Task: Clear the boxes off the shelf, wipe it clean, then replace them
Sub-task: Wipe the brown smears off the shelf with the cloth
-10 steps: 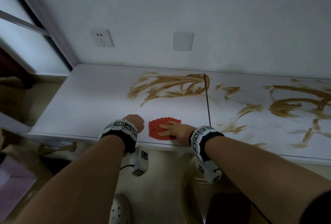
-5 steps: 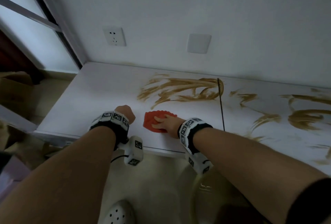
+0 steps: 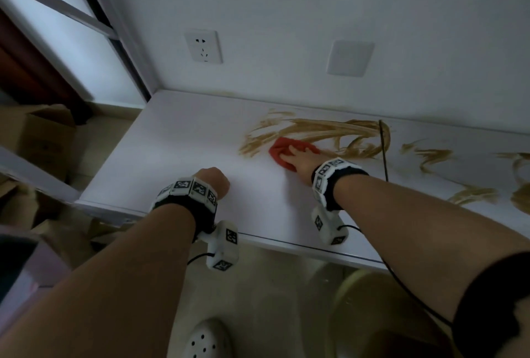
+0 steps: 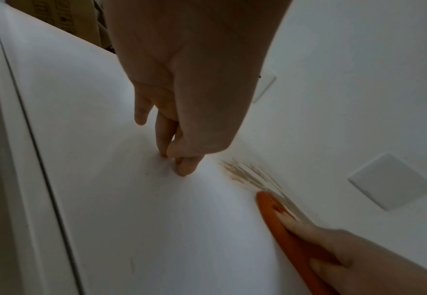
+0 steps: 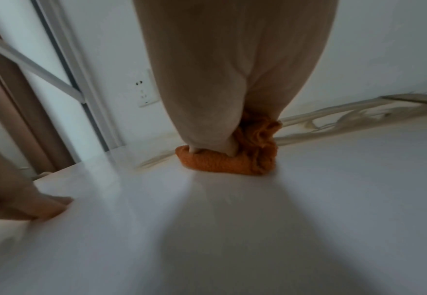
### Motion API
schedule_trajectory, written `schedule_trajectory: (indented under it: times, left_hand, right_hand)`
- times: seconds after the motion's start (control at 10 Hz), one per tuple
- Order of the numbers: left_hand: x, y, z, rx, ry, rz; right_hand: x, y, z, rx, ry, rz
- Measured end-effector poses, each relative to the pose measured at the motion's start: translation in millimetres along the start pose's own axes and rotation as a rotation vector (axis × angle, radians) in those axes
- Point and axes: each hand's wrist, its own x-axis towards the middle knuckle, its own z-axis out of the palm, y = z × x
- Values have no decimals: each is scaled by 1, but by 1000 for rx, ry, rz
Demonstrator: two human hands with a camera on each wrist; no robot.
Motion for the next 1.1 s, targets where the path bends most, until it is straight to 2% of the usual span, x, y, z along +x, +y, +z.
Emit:
schedule_trajectory:
  times: [0.1, 0.2, 0.3, 0.4, 0.5, 0.6, 0.7, 0.8, 1.0, 1.1]
  left_hand:
    - [5, -1, 4, 34, -14, 9]
    - [0, 0, 1, 53, -32, 31]
    - [17, -3, 8, 87, -17, 78]
    - [16, 0, 9, 104, 12, 80]
    - [10, 6, 9, 115, 18, 63]
    - [9, 5, 9, 105, 8, 24]
    - [12, 3, 11, 128, -3, 69]
    - [13, 1, 9, 89, -3, 44]
    - [11, 6, 4, 127, 14, 47]
    - [12, 8, 6, 146, 5, 69]
  right_hand:
    - [-6, 11, 10, 65, 5, 68]
    - [-9, 7, 21, 98, -1, 50]
    - [-13, -15, 34, 86, 53, -69]
    - [-5, -43, 37, 8, 36, -185]
    - [11, -49, 24, -21, -8, -213]
    - [18, -45, 10, -24, -30, -177]
    - [18, -37, 1, -19, -18, -104]
    - [16, -15, 0, 20, -6, -4]
    - [-5, 28, 21, 36, -9, 118]
    - [-15, 26, 35, 71, -19, 97]
